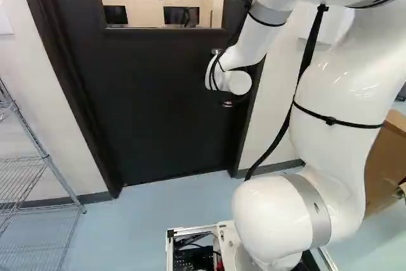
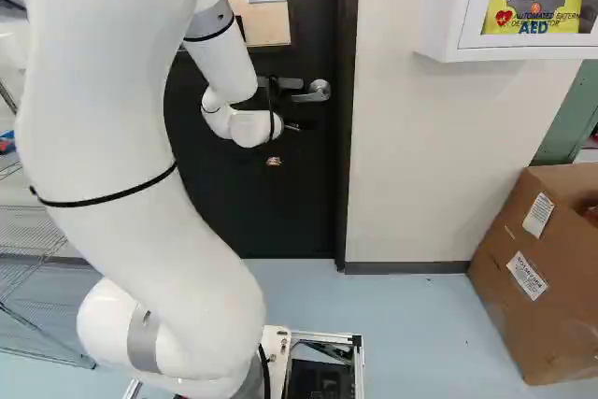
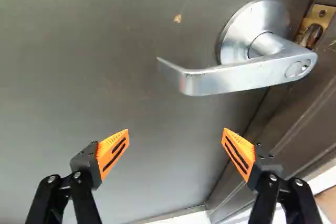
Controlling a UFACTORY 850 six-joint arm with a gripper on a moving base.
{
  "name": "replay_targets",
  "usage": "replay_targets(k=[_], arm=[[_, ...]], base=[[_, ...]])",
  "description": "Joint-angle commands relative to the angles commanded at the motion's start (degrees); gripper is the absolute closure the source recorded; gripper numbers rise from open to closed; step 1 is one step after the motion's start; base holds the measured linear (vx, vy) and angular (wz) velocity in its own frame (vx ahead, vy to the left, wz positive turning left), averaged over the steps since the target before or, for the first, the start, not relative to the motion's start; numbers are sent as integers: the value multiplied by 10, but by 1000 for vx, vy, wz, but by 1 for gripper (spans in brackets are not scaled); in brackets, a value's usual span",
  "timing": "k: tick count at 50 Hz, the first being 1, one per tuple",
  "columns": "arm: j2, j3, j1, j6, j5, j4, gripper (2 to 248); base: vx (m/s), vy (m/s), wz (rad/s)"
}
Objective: Open the door and move inside
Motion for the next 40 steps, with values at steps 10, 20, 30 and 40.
replay_targets(k=[10, 20, 30, 40], arm=[[-26, -29, 6, 0, 6, 54, 3], [-50, -57, 12, 0, 12, 111, 3], [-73, -84, 18, 0, 19, 171, 3], [-96, -111, 25, 0, 22, 207, 3]], base=[[0, 0, 0], [0, 0, 0], [0, 0, 0], [0, 0, 0]])
